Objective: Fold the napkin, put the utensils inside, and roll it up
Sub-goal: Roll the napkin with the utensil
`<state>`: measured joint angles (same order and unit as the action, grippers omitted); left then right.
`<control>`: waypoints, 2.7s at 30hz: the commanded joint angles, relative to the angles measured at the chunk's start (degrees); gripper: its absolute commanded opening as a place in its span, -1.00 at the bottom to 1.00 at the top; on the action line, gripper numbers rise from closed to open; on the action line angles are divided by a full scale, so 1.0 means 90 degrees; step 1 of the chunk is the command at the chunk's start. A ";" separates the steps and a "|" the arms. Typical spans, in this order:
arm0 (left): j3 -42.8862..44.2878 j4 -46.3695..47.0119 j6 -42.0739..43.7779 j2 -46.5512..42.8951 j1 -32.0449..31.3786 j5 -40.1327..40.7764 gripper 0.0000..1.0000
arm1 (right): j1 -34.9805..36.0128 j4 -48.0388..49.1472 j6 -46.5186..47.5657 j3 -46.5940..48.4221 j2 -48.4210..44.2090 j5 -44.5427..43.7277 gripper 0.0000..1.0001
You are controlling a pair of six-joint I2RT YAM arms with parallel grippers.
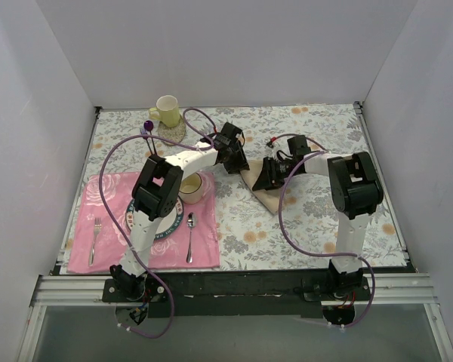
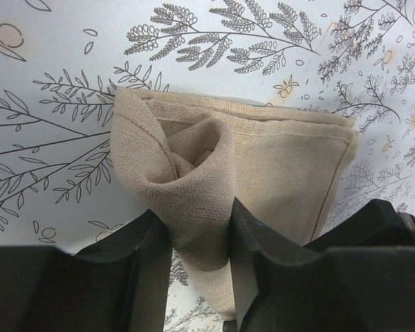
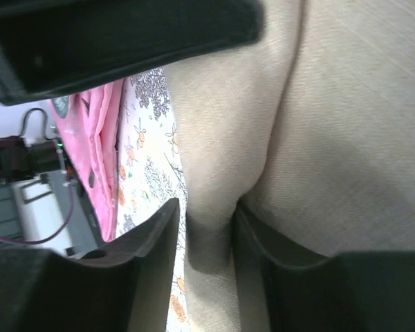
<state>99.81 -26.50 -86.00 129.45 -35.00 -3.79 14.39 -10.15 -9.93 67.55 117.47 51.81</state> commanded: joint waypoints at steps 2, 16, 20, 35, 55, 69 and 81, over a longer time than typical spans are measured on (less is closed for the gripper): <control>-0.0347 -0.0298 0.0092 0.0168 -0.0046 0.0236 -0.43 | 0.0363 -0.0737 0.0527 -0.0122 -0.0678 -0.2656 0.08; -0.0426 -0.0346 0.0034 -0.0106 -0.0037 -0.0155 -0.49 | 0.2413 -0.0845 0.0742 -0.0445 -0.2291 -0.7443 0.34; -0.0406 -0.0346 0.0004 -0.0106 -0.0036 -0.0223 -0.50 | 0.2814 -0.0826 0.0762 -0.0328 -0.1988 -0.7730 0.36; -0.0465 -0.0405 0.0121 -0.0349 -0.0027 -0.0185 -0.07 | 0.2562 -0.0366 0.0391 -0.0659 -0.1567 -0.6892 -0.49; -0.0290 -0.0259 0.0122 -0.0478 0.0013 -0.0389 0.72 | 0.0247 -0.0171 0.0137 -0.0484 0.0004 -0.0505 -0.60; -0.0182 -0.0249 -0.0015 0.0012 -0.0036 0.0080 -0.35 | 0.0461 -0.0532 0.0321 -0.0494 -0.0727 -0.2392 -0.17; -0.0241 -0.0297 -0.0132 -0.0135 -0.0036 -0.0272 -0.47 | 0.2355 -0.0766 0.0537 -0.0455 -0.2233 -0.6936 0.42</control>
<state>99.02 -25.82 -87.55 129.10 -35.03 -6.04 32.36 -14.15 -6.85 61.73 97.27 5.30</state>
